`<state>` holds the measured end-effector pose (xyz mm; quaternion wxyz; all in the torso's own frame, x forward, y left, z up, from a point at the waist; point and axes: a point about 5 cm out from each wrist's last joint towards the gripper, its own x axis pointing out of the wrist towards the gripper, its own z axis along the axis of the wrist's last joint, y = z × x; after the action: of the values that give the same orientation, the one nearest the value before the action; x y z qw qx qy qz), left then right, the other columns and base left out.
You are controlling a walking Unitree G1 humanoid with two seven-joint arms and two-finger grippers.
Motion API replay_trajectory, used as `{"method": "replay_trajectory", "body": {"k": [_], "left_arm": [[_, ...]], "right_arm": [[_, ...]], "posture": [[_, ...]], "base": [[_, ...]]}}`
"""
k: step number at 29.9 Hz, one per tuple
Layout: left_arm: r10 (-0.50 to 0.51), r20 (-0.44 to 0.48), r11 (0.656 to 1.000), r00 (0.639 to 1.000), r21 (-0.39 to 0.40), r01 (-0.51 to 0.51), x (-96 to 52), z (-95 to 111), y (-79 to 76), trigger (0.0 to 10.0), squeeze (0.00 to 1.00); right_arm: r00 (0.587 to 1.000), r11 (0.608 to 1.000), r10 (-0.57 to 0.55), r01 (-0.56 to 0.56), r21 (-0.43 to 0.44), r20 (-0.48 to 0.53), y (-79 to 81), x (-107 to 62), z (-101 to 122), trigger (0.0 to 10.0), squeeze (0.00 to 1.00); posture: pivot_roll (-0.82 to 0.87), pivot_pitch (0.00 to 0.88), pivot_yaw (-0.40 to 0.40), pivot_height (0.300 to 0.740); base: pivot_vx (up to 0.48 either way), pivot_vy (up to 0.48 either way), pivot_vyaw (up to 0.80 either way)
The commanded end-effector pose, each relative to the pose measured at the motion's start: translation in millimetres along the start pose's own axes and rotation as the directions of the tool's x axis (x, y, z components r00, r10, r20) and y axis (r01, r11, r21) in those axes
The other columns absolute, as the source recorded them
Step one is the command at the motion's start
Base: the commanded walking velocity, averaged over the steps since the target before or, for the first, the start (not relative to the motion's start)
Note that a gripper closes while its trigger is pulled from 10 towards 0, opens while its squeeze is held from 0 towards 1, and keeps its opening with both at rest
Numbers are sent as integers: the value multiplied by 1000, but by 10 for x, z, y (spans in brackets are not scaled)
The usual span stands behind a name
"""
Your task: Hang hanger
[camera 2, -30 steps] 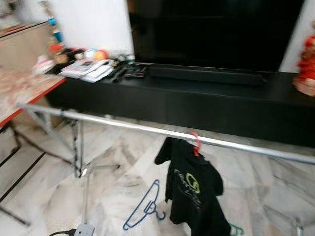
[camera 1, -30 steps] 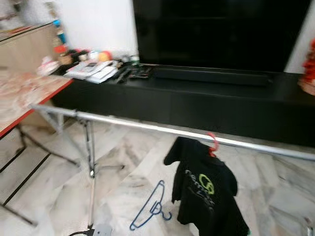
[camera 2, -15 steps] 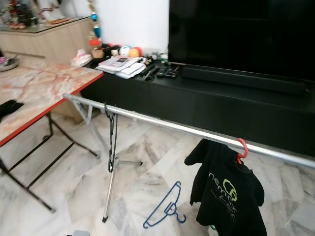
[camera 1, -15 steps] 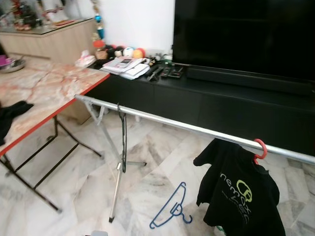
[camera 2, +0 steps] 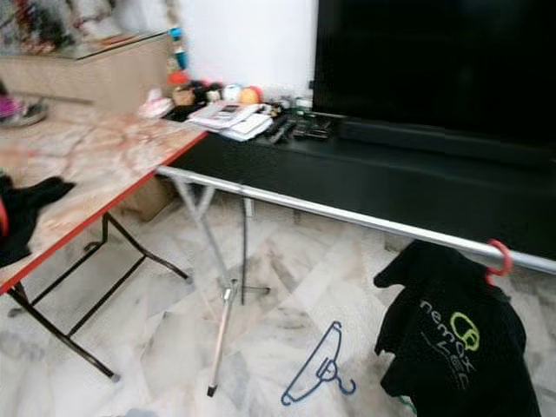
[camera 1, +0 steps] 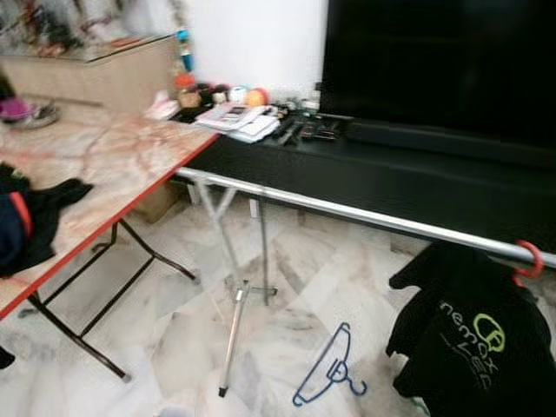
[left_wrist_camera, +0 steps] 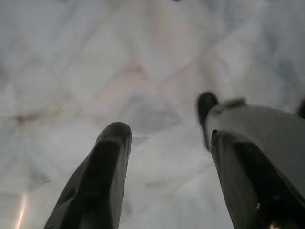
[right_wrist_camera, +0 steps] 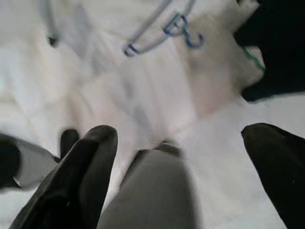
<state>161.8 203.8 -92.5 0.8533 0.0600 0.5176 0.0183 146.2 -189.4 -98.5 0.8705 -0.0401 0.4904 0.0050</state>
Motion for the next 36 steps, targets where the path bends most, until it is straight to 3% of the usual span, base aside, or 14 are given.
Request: {"method": "replay_trajectory", "body": {"k": [1,12,15,27,36], "left_arm": [[-19,22,1000,1000,9,18,10,83,-67,10000,0],[-23,20,1000,1000,12,23,10,77,-80,10000,0],[-24,19,1000,1000,16,24,10,76,-85,10000,0],[-29,17,999,999,24,28,9,68,-89,10000,0],[-31,14,999,999,26,30,8,55,-97,10000,0]], "right_arm": [[999,999,-33,33,15,-18,-107,-21,-60,10000,0],[1000,1000,-21,21,-9,-9,-100,-19,-47,10000,0],[1000,999,-13,12,-41,-11,-99,-18,-42,10000,0],[1000,1000,-4,3,-31,-16,-93,-21,-58,10000,0],[1000,1000,-16,16,-20,-26,-103,-25,-81,10000,0]], "posture": [[-2,14,34,740],[0,10,33,740],[2,4,33,740],[1,0,34,740],[1,0,34,740]], "base": [[0,480,0],[0,480,0],[0,480,800],[0,480,800],[0,480,0]]}}
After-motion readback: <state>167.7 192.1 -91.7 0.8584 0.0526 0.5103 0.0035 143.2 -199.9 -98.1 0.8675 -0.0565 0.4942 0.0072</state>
